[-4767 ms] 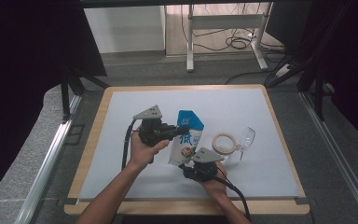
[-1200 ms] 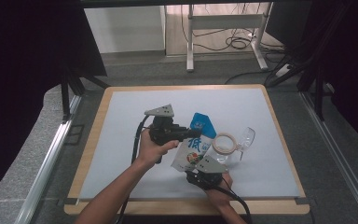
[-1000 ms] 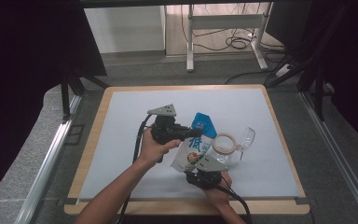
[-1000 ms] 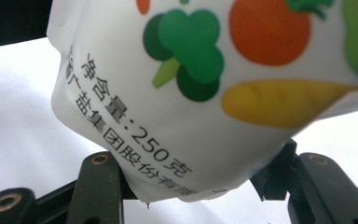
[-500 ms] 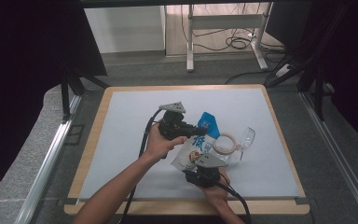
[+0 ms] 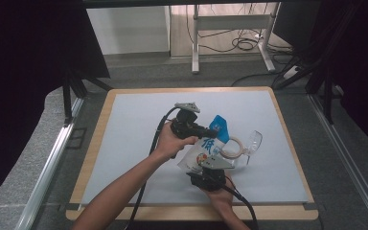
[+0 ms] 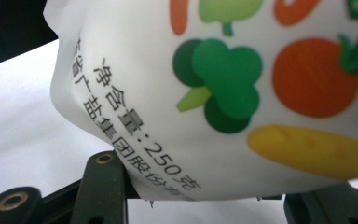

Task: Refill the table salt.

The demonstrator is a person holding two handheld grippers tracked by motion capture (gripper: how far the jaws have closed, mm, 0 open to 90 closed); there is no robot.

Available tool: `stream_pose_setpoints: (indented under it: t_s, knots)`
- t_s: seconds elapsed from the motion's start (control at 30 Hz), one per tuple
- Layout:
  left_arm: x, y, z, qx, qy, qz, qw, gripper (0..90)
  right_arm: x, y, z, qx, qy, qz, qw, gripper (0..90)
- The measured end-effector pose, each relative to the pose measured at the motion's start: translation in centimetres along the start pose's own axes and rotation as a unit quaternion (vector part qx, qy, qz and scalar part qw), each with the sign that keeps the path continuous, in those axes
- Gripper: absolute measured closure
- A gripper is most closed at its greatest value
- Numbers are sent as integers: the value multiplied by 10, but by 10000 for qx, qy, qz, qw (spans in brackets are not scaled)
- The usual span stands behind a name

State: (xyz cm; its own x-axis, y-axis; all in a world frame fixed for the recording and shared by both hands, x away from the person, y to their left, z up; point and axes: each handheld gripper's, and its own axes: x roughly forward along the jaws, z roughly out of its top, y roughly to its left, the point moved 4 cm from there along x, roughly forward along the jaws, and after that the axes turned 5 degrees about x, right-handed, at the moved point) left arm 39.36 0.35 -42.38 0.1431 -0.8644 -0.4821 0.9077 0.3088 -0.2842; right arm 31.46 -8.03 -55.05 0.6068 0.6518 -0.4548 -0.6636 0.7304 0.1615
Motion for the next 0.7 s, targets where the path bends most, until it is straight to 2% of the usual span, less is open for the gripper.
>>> stream_pose_setpoints:
  t_s: [0.3, 0.47, 0.7]
  knots:
    - [7, 4, 2, -55, 103, -67, 9999, 900, 2, -1, -1, 60, 16, -66, 10000, 507]
    - [9, 5, 4, 26, 206, -67, 9998, 900, 2, 1, 0, 59, 0, -106, 9999, 509]
    - [13, 7, 7, 18, 303, -98, 9995, 900, 2, 3, 1, 76, -25, -112, 9999, 511]
